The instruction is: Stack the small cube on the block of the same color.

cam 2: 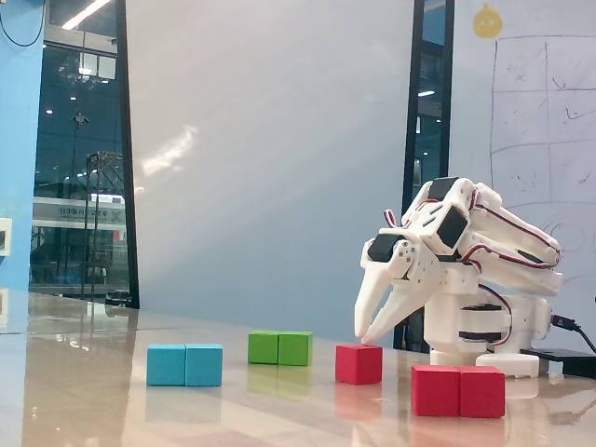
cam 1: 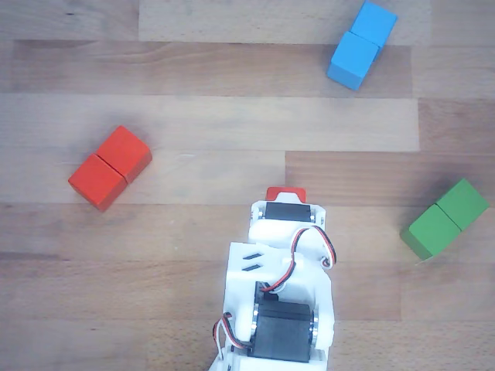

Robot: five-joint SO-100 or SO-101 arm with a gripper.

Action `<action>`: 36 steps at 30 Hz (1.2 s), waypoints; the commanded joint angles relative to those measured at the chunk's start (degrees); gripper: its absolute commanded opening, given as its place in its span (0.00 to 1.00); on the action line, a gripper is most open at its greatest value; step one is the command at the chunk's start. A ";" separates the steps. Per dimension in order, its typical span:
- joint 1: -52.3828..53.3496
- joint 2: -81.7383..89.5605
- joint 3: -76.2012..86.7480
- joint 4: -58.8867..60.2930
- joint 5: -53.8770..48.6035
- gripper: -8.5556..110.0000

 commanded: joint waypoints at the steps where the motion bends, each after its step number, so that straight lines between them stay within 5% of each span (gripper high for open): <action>1: 0.44 1.76 -1.32 0.18 0.44 0.07; 15: 1.14 1.32 -5.10 -0.70 -0.09 0.07; 36: 1.05 -40.25 -53.17 0.26 0.18 0.07</action>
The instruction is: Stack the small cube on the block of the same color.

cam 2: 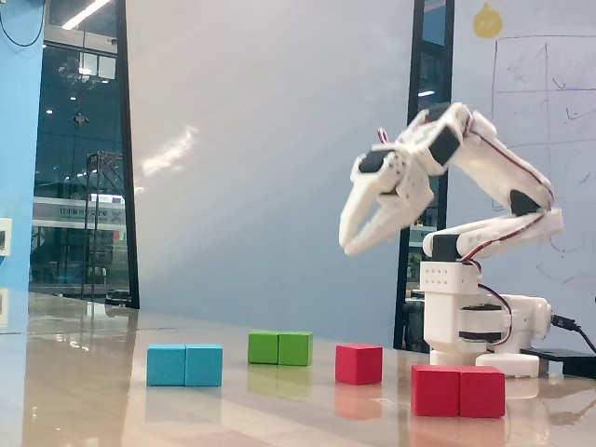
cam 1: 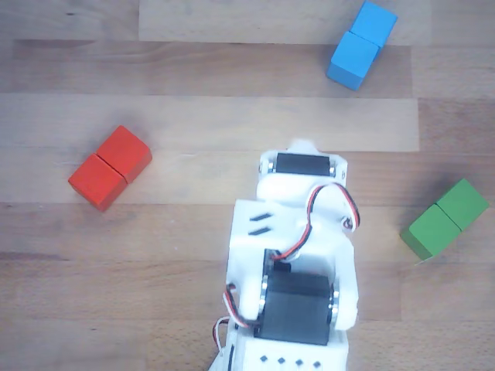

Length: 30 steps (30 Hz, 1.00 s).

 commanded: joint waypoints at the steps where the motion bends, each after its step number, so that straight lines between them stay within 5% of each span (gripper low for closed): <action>1: 0.53 -8.88 -16.44 0.35 0.53 0.07; 20: 0.62 -45.62 -55.37 24.61 -0.09 0.07; 30: 0.35 -54.84 -54.58 24.43 -2.20 0.07</action>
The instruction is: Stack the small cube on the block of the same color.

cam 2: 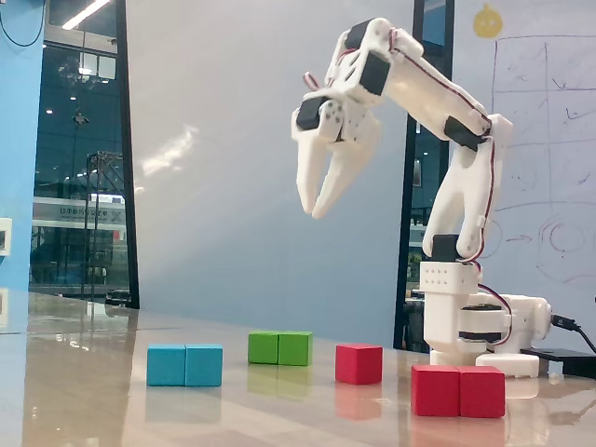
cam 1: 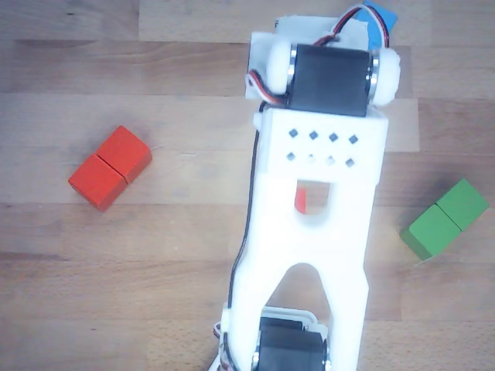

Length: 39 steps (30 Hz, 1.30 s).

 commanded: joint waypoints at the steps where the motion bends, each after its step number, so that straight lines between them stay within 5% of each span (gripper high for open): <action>1: 0.44 -1.23 -1.58 1.67 -2.90 0.07; 16: 0.62 7.29 24.61 1.41 -14.06 0.07; 39: 1.14 5.27 36.47 -12.74 -19.51 0.17</action>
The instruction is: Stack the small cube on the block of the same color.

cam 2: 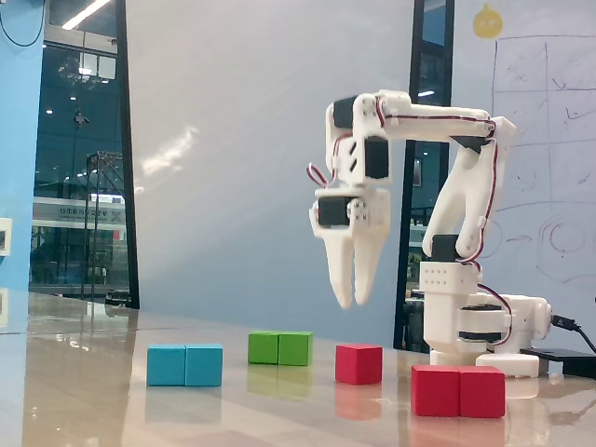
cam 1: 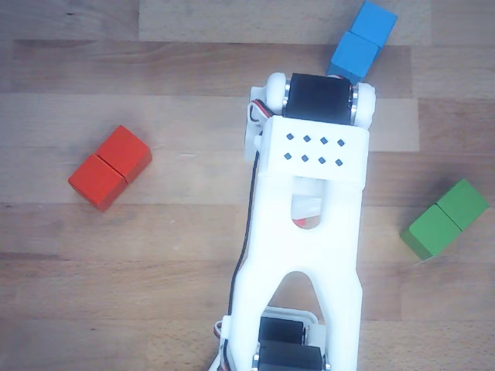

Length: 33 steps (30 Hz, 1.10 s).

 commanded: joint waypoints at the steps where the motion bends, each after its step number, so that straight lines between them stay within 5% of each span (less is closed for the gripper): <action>1: 0.53 1.32 4.66 -4.83 -4.83 0.17; 33: 0.70 8.70 15.03 -12.04 -8.88 0.18</action>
